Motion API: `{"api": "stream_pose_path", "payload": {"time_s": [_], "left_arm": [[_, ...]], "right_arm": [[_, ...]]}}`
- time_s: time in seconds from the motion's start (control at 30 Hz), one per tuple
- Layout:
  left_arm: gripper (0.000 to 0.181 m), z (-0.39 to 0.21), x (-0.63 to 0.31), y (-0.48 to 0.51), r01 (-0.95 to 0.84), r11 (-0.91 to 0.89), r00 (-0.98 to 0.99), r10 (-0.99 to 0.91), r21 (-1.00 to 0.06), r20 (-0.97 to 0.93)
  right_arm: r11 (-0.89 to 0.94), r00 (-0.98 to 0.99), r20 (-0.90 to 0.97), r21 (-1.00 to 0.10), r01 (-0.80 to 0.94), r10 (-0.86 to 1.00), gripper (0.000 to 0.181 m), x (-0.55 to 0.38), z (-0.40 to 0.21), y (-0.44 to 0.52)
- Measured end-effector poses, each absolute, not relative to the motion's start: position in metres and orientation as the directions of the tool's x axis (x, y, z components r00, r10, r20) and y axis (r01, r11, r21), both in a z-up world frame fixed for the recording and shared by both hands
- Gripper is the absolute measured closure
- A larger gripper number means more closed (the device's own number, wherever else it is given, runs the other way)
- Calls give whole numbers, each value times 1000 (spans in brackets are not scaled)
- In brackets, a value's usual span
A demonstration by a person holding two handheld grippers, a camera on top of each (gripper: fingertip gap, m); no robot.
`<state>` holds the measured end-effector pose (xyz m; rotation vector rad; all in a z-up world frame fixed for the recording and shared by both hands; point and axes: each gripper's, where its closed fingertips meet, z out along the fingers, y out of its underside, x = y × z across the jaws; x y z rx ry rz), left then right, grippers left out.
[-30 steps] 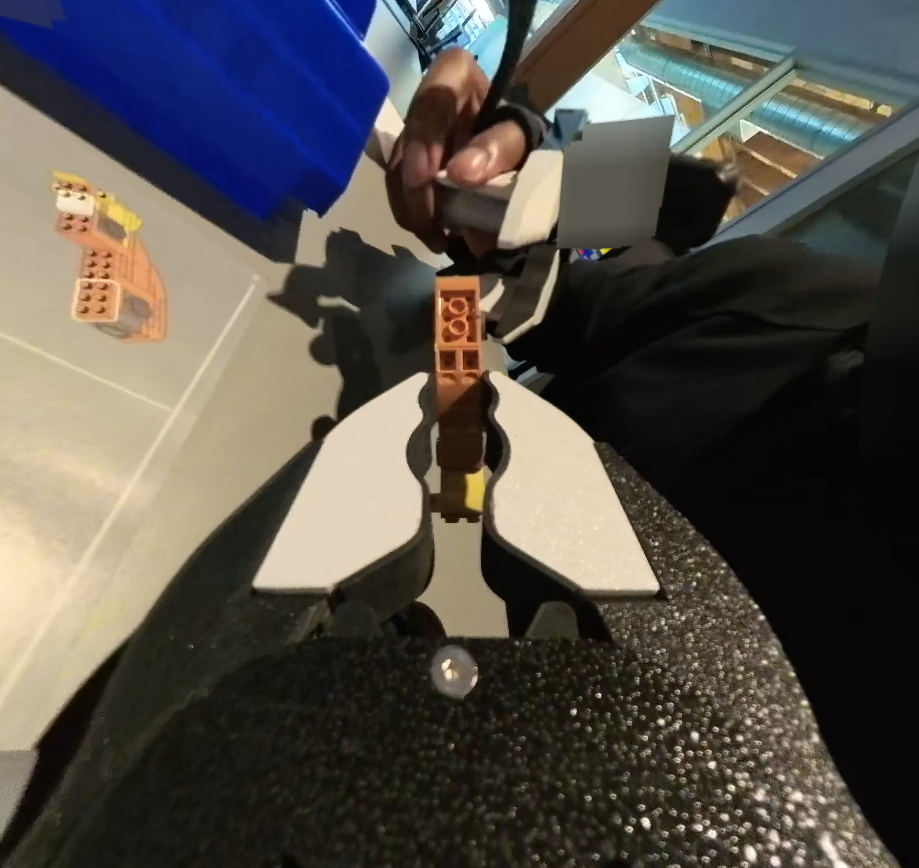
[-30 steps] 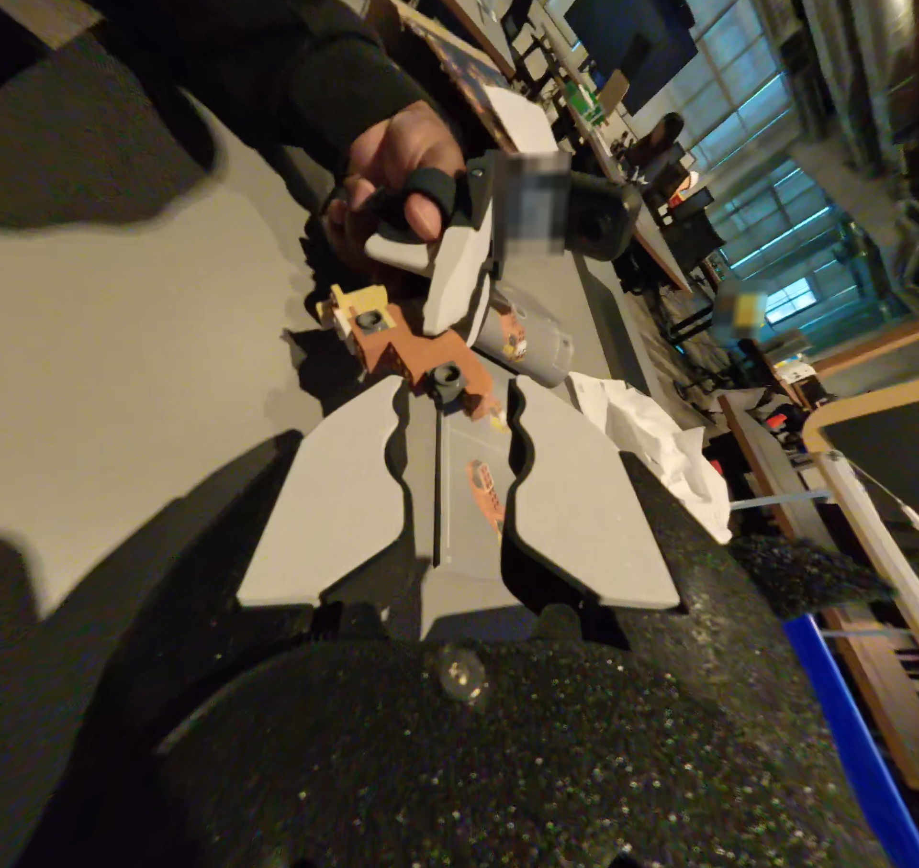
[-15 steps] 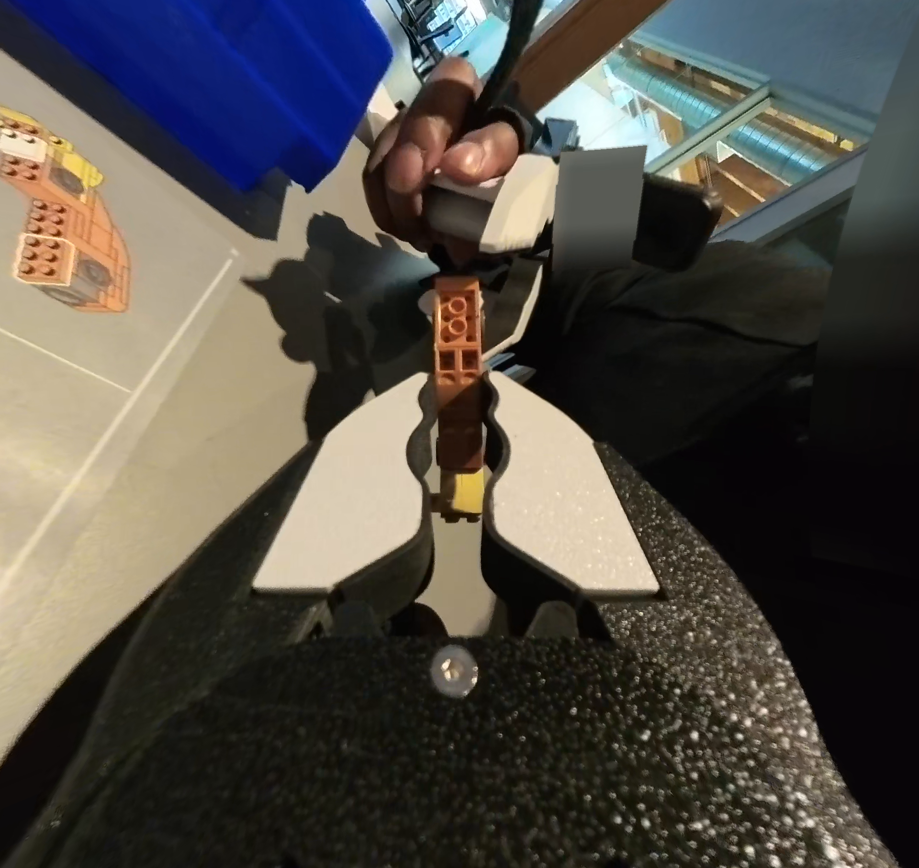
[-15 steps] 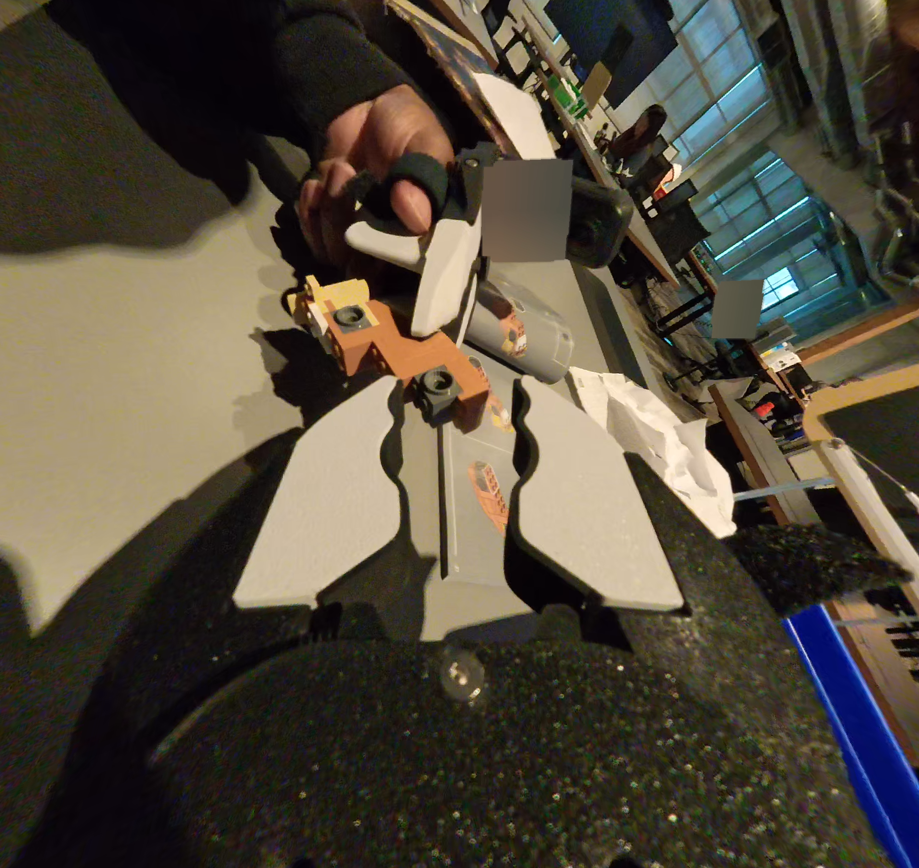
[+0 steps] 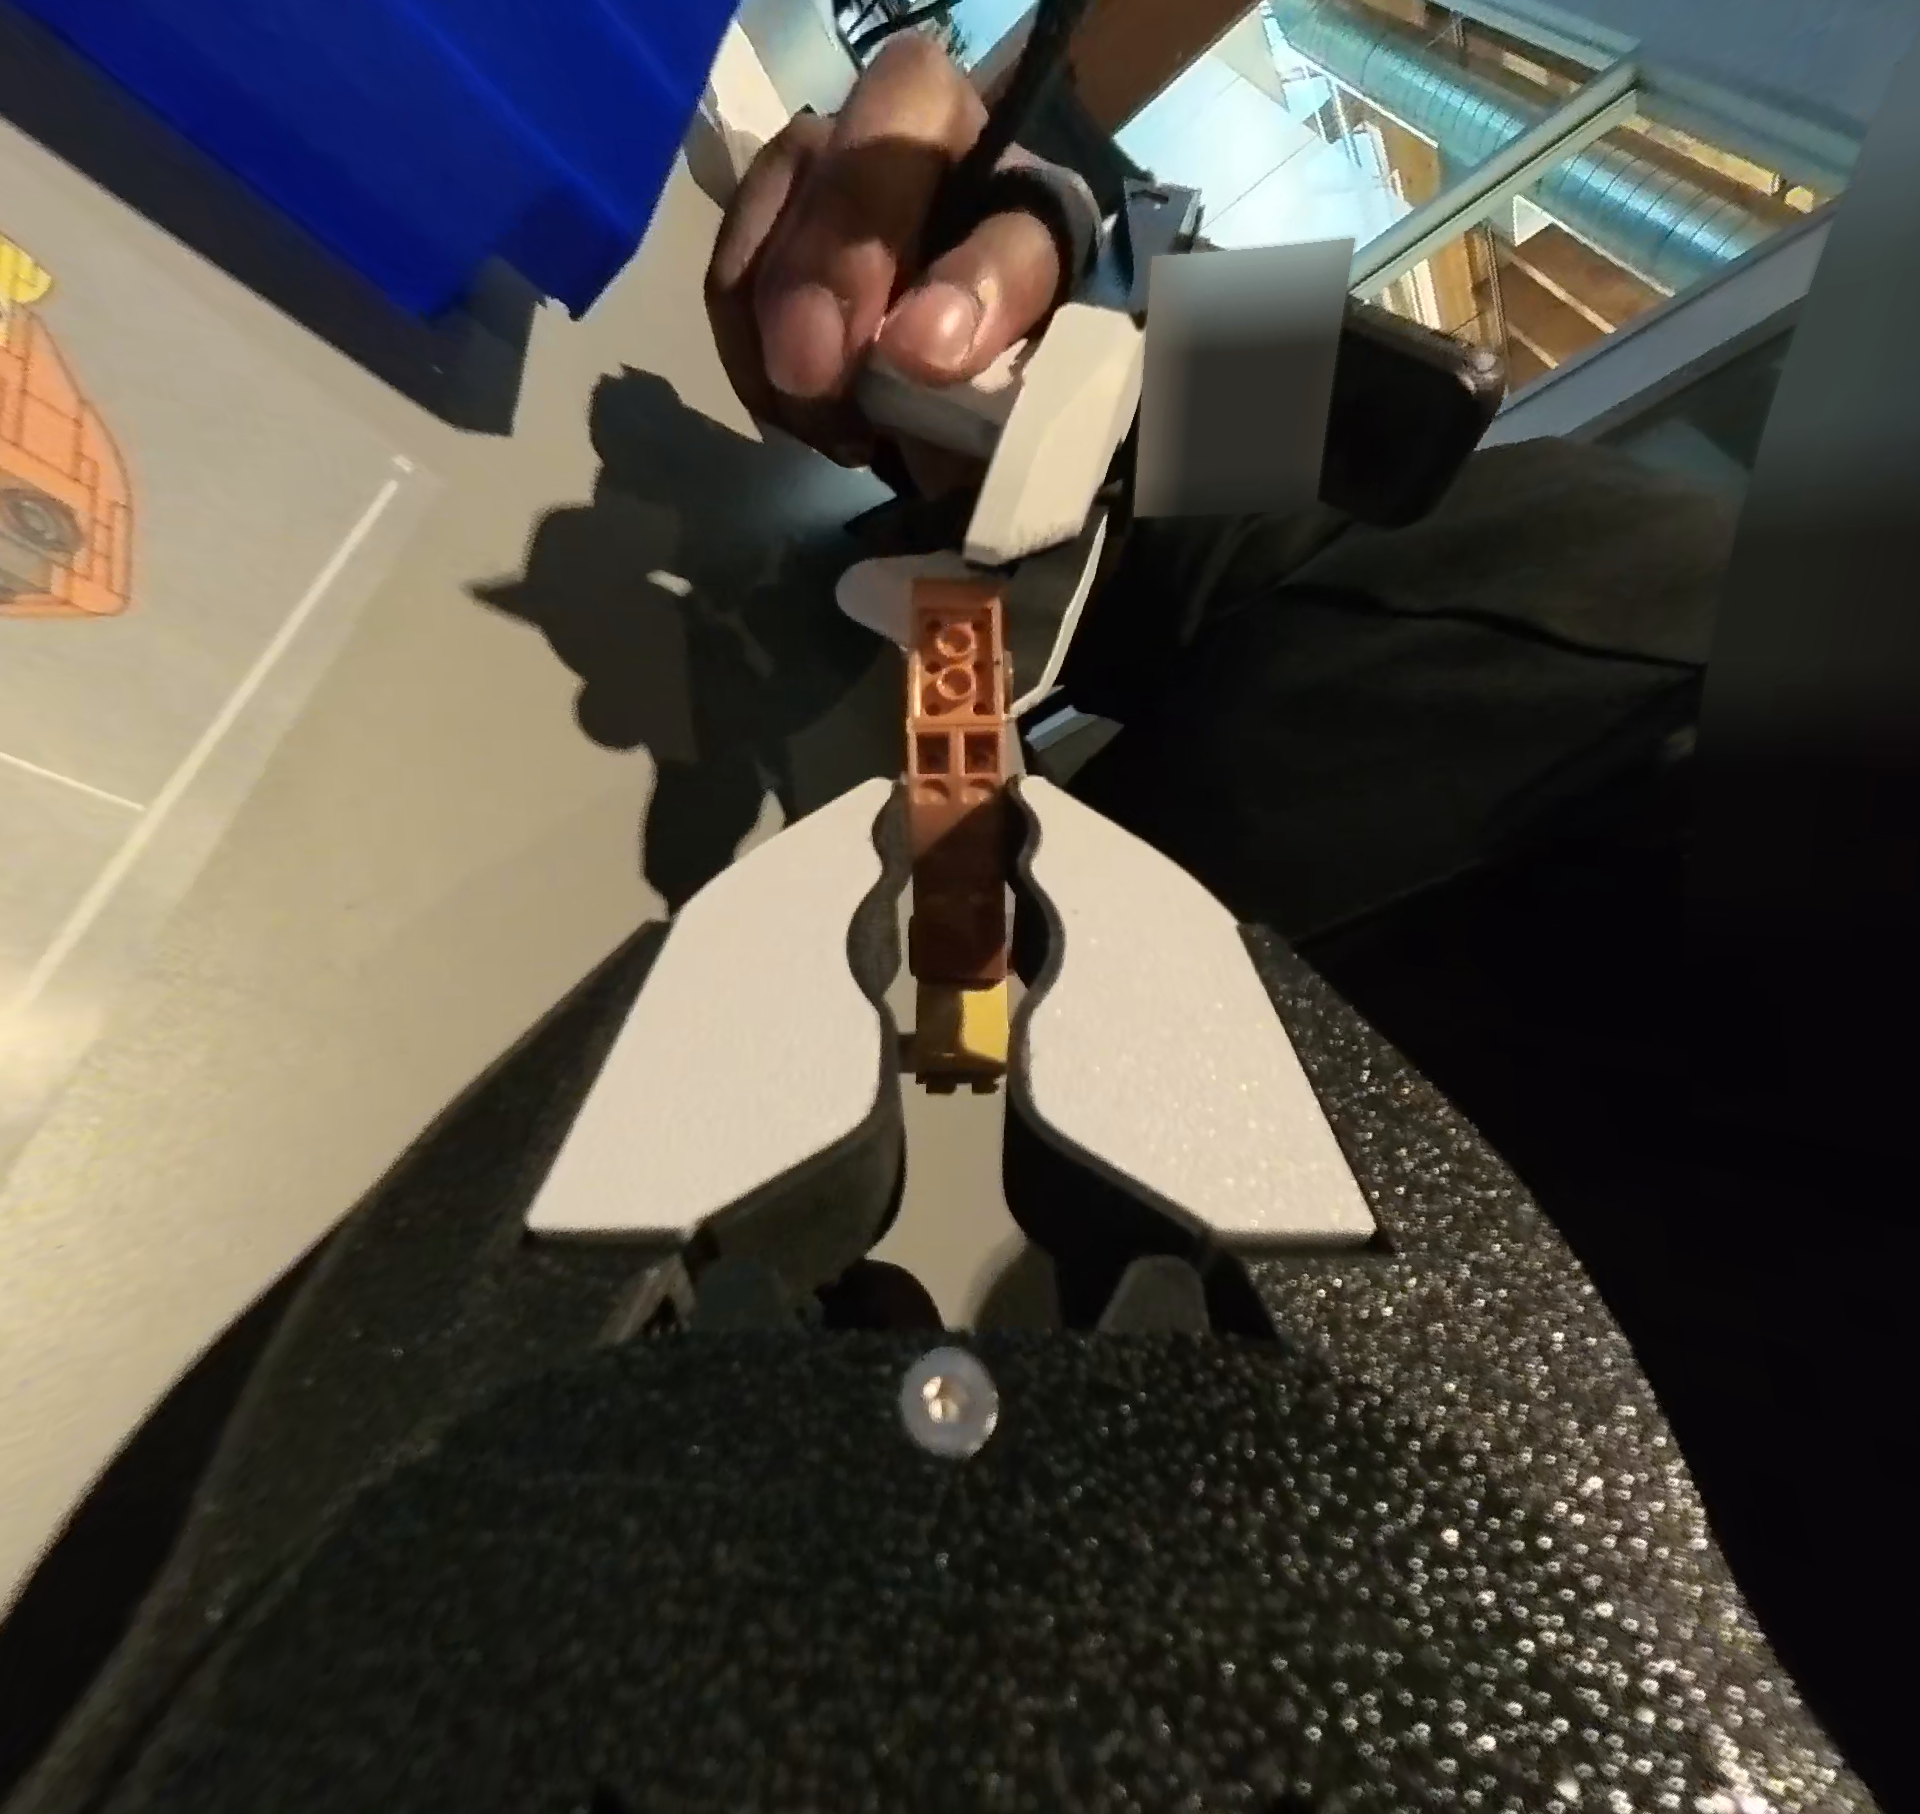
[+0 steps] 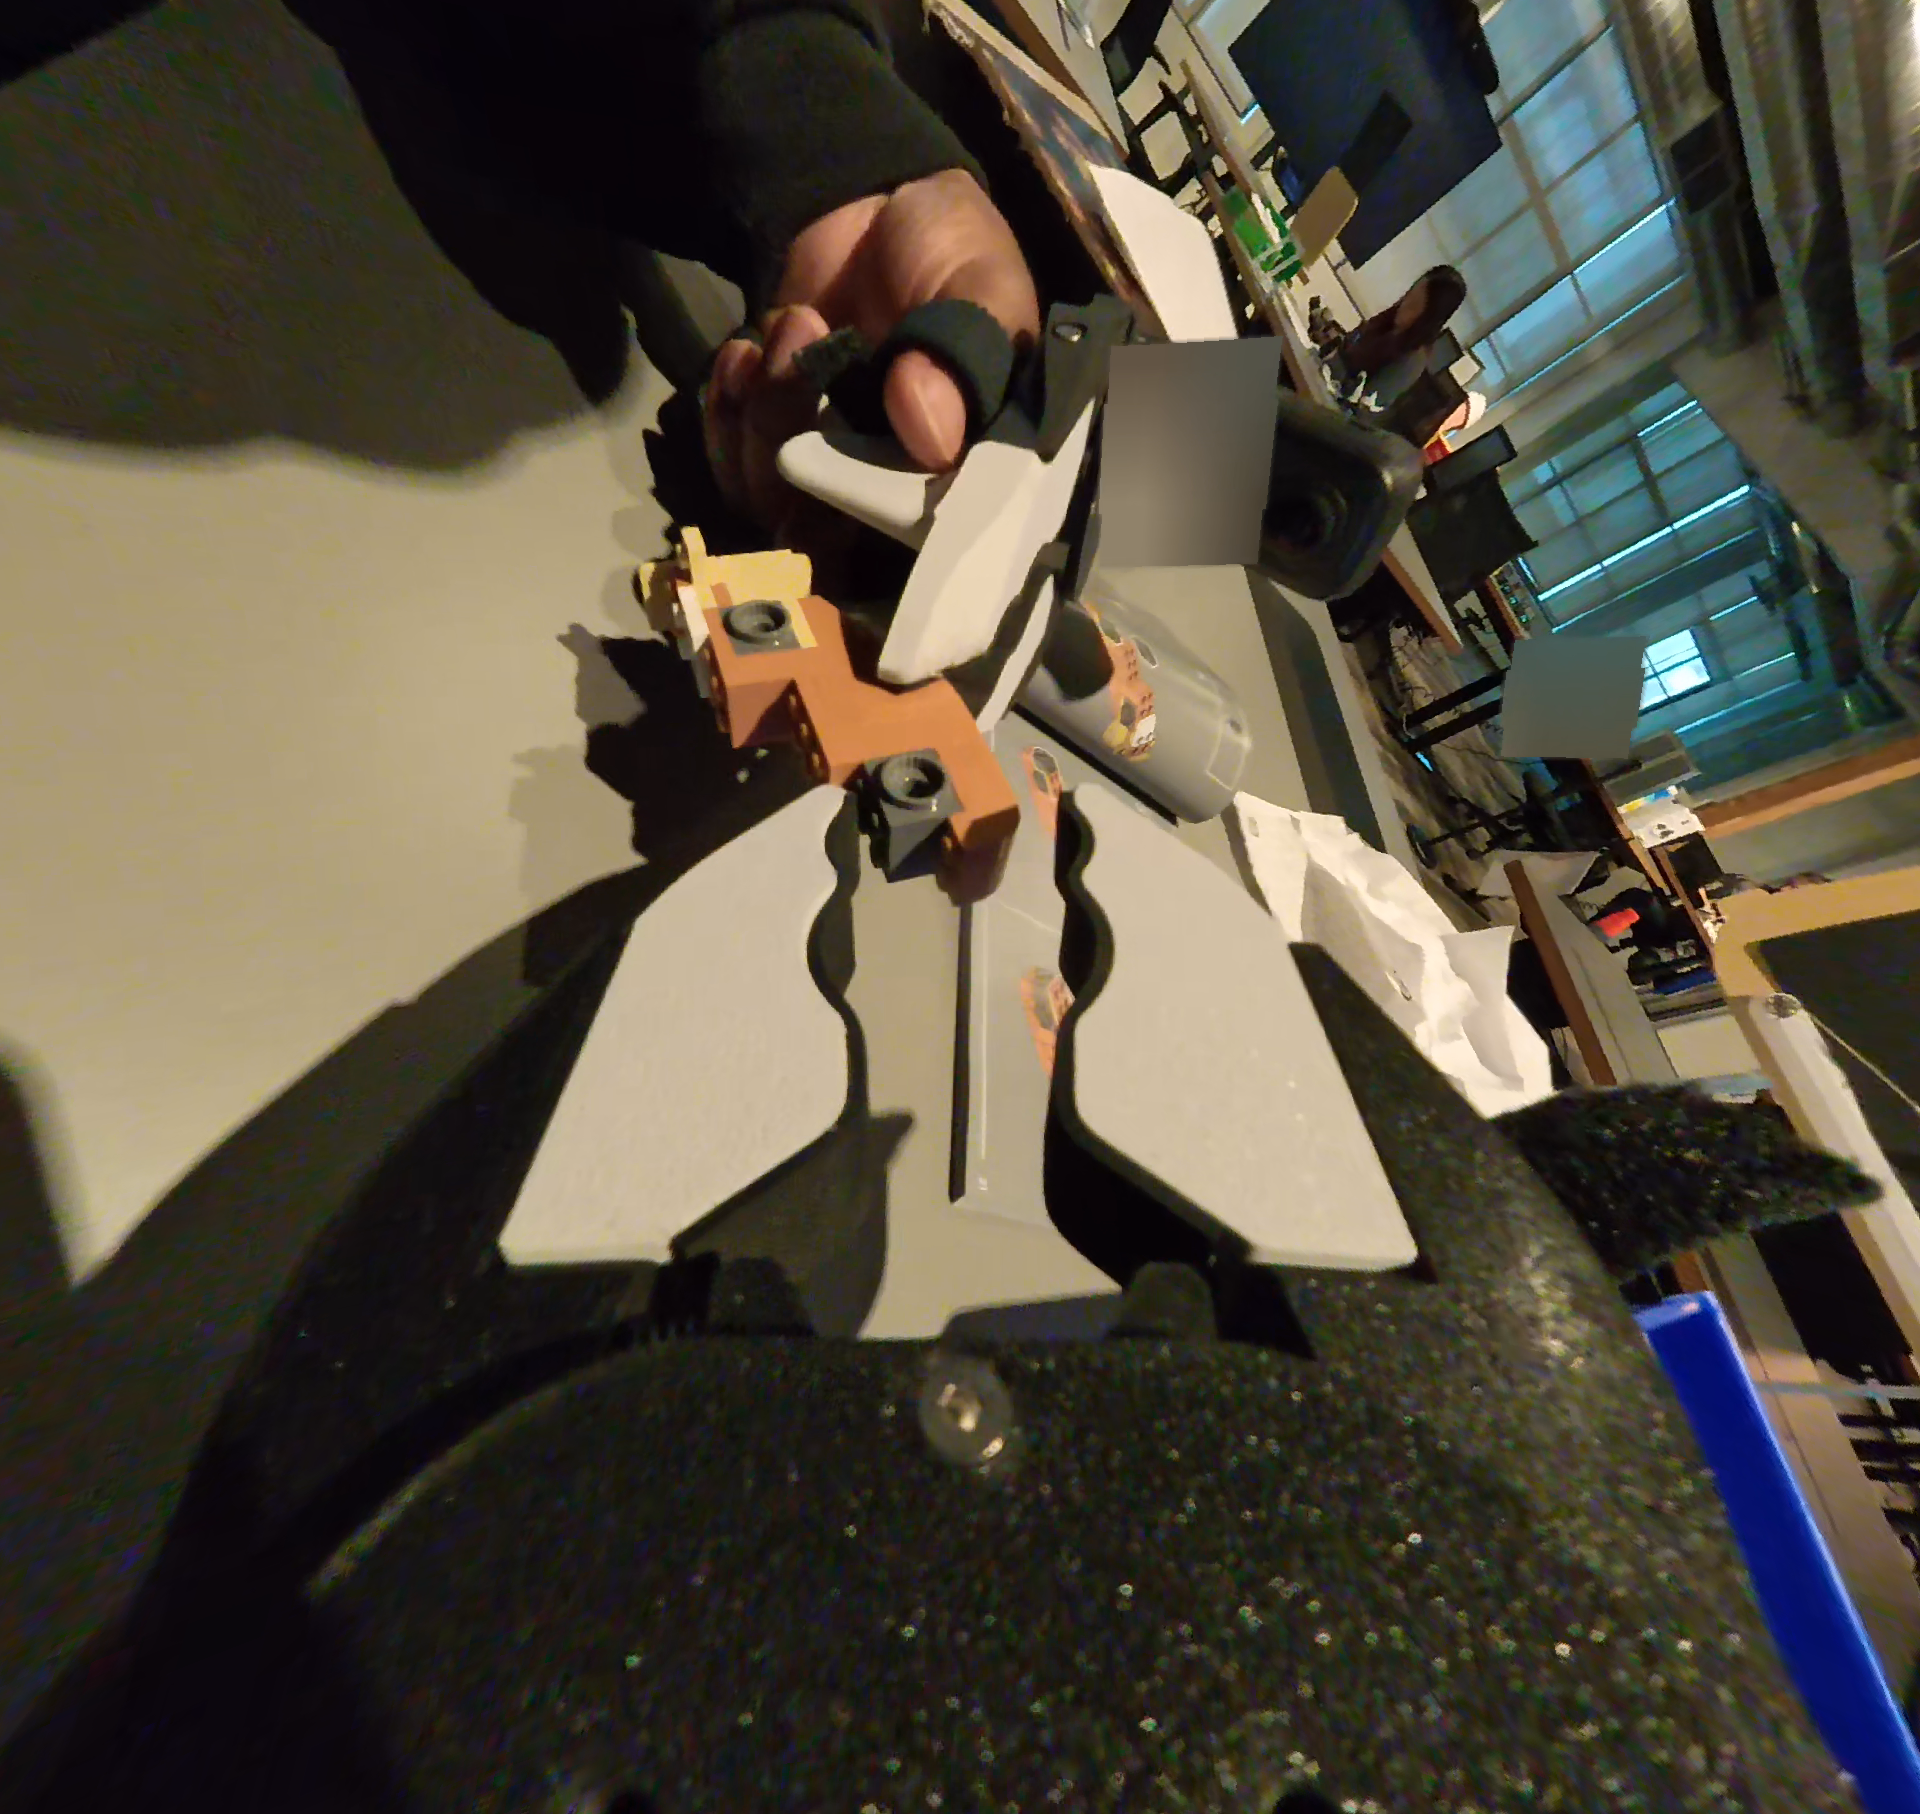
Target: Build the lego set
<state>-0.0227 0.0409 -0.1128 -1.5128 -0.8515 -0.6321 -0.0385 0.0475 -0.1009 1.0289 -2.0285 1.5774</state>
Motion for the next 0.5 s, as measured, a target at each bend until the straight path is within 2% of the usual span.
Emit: {"api": "stream_pose_path", "payload": {"time_s": [0.13,0.5], "left_arm": [[165,-115,-22,42,809,-16,583,161,-588,797],[165,-122,-19,45,802,-61,594,190,-594,782]], "right_arm": [[103,-655,671,-667,-738,-347,152,-35,-106,49],[134,-681,613,-696,-706,-400,153,-32,-113,51]]}}
